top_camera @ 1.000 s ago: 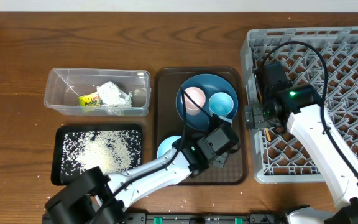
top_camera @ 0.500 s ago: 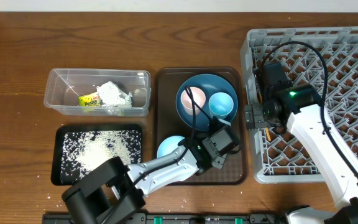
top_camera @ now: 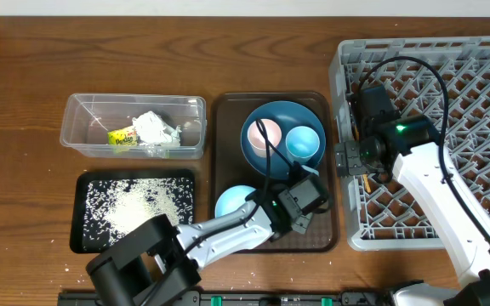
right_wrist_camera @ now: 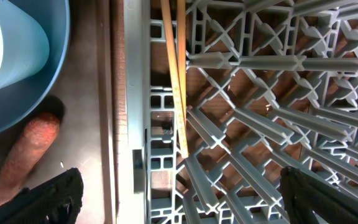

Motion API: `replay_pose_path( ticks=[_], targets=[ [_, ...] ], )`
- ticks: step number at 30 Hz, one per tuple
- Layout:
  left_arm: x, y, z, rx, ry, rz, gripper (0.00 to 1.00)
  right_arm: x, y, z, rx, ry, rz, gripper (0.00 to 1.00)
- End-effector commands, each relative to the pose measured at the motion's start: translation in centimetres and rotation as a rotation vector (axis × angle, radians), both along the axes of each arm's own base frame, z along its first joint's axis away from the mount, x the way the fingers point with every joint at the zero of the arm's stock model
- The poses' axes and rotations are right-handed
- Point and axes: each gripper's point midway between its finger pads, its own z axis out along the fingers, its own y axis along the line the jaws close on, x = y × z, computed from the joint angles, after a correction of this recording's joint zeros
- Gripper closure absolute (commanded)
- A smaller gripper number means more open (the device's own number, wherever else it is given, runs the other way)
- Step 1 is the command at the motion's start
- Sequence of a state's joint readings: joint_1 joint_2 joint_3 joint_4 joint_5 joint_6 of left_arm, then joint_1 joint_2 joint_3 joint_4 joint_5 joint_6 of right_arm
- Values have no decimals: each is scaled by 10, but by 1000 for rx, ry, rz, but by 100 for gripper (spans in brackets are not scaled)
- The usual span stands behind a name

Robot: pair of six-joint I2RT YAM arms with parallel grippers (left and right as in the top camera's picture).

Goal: Sort waste into correct bins and load items into the dishwasher rack
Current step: 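Reach the left gripper to the orange carrot and grasp it, then carry the carrot left over the black rice tray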

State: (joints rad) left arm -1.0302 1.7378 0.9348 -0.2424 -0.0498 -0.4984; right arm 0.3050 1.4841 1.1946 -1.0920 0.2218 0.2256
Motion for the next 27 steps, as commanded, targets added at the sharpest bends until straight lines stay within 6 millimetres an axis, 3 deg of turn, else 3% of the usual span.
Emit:
replay_pose_path(
  ticks=[1,27],
  targets=[
    [-1,-6,2,-13,8,-3,65,0,-6,3,-10,-12,-16,1],
    [4,4,-6,9,-36,26,65,0,-6,3,-10,-12,-16,1]
  ],
)
